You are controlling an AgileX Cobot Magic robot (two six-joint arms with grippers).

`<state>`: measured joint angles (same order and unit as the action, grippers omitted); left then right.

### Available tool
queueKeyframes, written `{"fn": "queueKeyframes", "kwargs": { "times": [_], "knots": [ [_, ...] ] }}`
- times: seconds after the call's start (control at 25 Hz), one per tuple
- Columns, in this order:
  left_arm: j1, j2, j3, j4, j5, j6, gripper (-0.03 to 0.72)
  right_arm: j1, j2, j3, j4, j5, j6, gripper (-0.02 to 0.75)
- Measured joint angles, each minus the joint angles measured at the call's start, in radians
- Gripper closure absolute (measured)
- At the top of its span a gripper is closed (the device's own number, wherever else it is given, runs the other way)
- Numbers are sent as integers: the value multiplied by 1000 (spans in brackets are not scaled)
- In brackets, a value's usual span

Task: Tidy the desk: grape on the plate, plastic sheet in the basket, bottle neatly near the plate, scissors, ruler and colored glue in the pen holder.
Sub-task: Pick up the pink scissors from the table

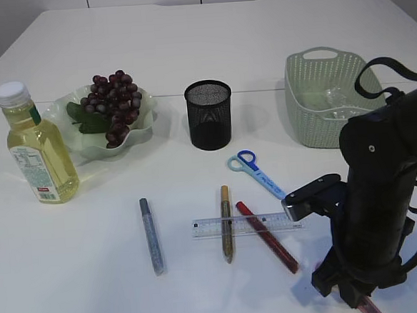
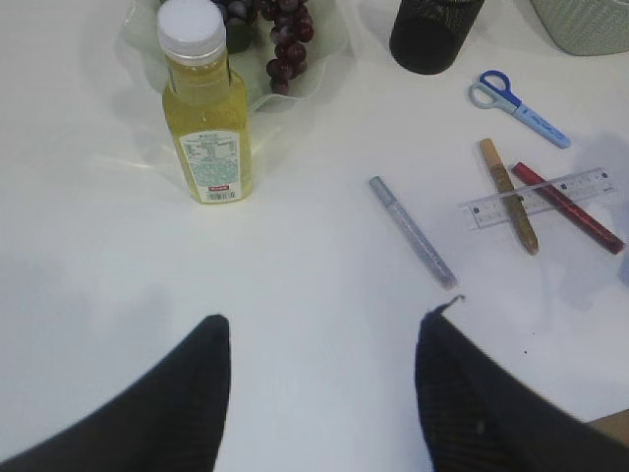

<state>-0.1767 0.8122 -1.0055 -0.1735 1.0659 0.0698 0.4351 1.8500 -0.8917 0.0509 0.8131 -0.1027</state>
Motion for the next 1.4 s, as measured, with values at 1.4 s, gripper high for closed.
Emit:
{"fn": "queueKeyframes", "kwargs": {
  "times": [1.4],
  "knots": [
    [0,0,0,7,0,0,253,0,13,-33,8,41,0,499]
  ]
}}
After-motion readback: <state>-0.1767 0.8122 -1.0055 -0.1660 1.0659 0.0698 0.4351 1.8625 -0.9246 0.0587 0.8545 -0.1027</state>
